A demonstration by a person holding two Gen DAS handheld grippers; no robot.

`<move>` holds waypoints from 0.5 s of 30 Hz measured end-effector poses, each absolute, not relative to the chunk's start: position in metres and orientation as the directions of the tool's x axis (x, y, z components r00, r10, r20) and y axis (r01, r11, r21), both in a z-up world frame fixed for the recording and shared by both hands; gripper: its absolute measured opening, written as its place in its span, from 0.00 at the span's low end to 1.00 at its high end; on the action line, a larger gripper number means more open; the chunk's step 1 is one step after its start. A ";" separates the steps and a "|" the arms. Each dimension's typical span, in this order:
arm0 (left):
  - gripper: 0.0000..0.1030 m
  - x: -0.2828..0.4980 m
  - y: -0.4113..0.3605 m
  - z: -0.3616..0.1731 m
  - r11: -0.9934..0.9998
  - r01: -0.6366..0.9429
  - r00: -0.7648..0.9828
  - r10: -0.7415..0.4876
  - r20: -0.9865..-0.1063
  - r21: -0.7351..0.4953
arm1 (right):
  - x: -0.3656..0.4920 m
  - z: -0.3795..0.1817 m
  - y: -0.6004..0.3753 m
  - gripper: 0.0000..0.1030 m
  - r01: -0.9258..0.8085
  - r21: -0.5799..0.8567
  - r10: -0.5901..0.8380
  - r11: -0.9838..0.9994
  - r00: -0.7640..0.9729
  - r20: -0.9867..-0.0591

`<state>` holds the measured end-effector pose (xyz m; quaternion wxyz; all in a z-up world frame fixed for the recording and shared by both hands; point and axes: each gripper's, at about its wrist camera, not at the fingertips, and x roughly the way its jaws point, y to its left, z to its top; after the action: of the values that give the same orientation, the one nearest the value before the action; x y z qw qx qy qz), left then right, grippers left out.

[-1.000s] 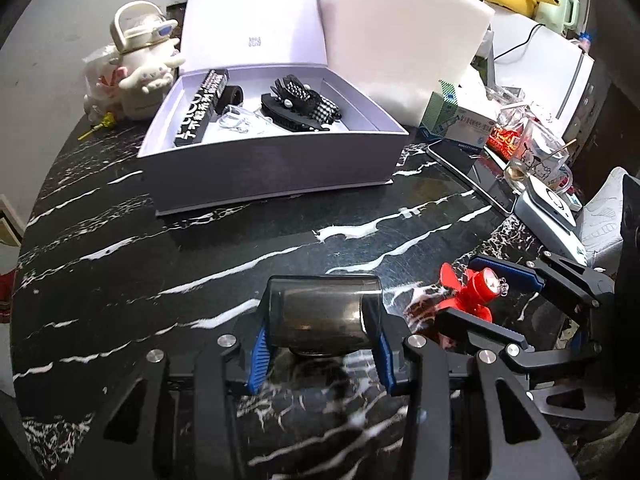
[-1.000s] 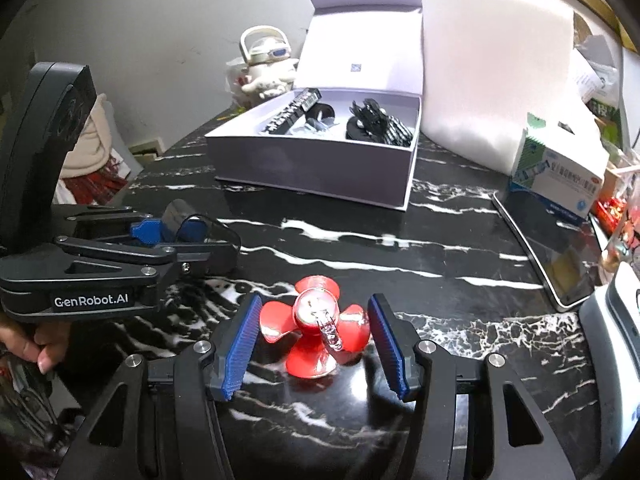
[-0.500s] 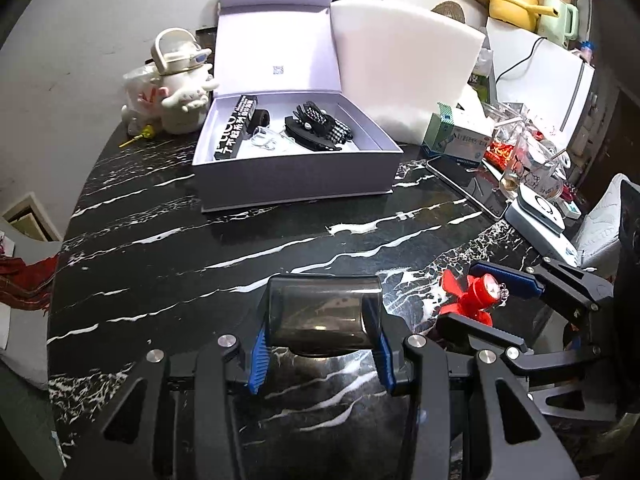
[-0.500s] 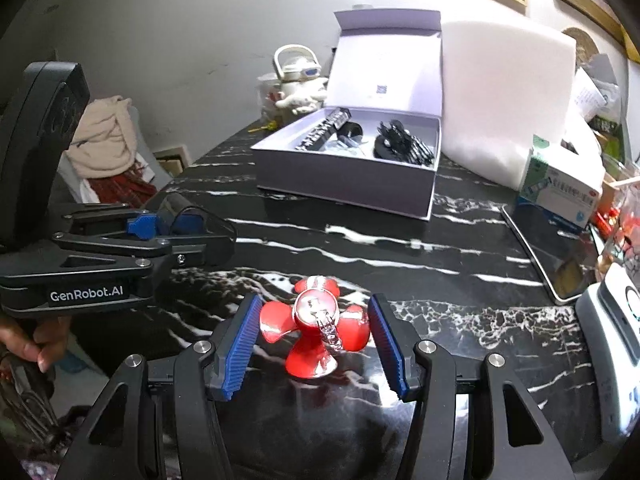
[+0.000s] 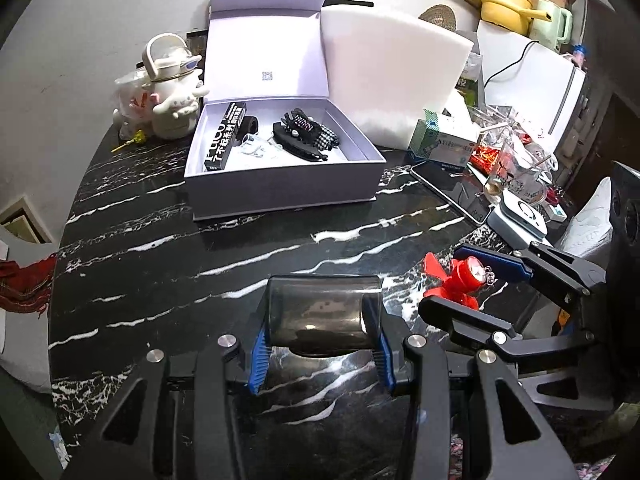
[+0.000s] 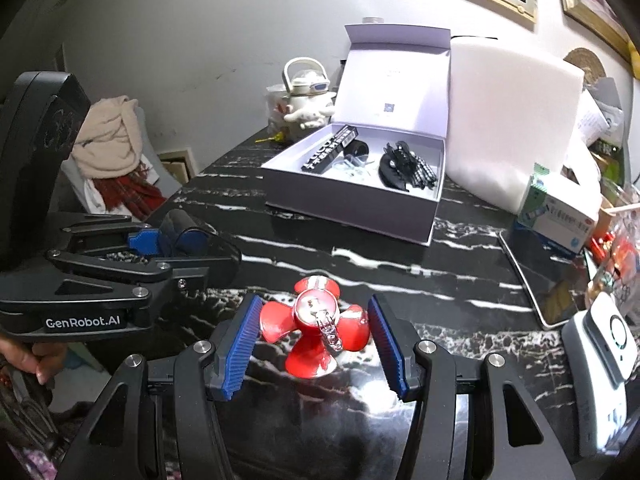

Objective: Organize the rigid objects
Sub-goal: 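Carry the glass cup with the left gripper while the right gripper carries the fan toward the box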

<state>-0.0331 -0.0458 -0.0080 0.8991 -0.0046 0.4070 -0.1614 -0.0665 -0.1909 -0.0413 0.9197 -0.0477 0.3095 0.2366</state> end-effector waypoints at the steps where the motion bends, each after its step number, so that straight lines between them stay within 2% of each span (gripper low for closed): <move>1: 0.41 -0.031 -0.045 -0.006 0.948 0.287 0.616 -0.294 -0.730 -0.139 | -0.065 -0.039 -0.191 0.53 -0.466 0.057 0.406 0.883 0.697 -0.591; 15: 0.41 0.016 -0.038 0.015 0.945 0.286 0.626 -0.310 -0.715 -0.160 | -0.027 -0.014 -0.188 0.53 -0.494 0.045 0.427 0.868 0.696 -0.577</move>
<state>0.0159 -0.0378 0.0148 0.9016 -0.0156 0.3994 -0.1653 -0.0269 -0.1879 -0.0143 0.9193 -0.0568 0.2983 0.2505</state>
